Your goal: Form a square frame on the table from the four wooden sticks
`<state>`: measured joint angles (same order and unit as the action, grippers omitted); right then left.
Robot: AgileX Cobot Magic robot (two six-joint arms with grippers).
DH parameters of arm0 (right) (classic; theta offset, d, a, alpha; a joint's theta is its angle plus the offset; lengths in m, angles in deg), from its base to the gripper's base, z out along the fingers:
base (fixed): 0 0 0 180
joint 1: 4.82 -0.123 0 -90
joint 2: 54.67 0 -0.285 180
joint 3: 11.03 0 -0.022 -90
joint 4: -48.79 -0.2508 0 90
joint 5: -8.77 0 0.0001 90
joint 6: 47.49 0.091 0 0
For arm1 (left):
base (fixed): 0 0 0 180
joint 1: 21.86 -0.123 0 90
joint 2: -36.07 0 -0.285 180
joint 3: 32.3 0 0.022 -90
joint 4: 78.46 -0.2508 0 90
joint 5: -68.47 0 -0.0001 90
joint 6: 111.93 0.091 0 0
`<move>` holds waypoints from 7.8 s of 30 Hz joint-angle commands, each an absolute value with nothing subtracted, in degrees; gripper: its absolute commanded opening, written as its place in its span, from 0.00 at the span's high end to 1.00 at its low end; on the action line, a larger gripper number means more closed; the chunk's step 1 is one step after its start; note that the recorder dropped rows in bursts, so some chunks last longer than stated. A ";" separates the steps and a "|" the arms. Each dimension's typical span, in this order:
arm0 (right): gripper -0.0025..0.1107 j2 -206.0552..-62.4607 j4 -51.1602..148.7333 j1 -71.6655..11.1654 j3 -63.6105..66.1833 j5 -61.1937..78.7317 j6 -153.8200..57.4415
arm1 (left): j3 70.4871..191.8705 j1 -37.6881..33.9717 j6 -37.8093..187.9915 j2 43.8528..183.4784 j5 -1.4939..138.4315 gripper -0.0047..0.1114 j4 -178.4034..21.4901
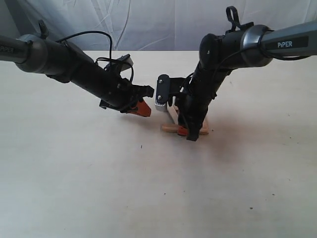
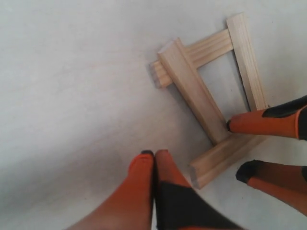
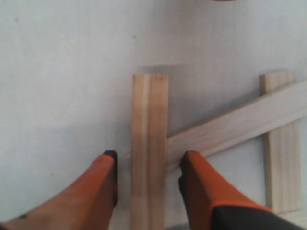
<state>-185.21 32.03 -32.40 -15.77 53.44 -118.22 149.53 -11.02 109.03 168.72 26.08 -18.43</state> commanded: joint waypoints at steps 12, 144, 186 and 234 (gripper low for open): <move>0.97 -179.30 39.10 -32.20 -17.59 51.04 -81.29 | 149.88 -17.71 108.73 164.90 19.27 0.96 -20.51; 0.99 -186.98 27.85 -25.47 -17.48 59.27 -53.90 | 149.25 -5.12 118.03 172.52 29.65 0.96 1.55; 0.99 -185.74 27.38 -26.51 -13.57 57.86 -52.63 | 149.25 -5.93 118.15 172.52 30.12 0.96 -5.74; 0.99 -140.94 31.95 -13.44 8.73 51.70 -51.97 | 129.97 -23.82 91.23 114.56 26.91 0.96 -50.85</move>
<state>-151.87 27.76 -13.84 2.51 54.27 -52.02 135.76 -21.94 92.00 124.49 24.36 -50.47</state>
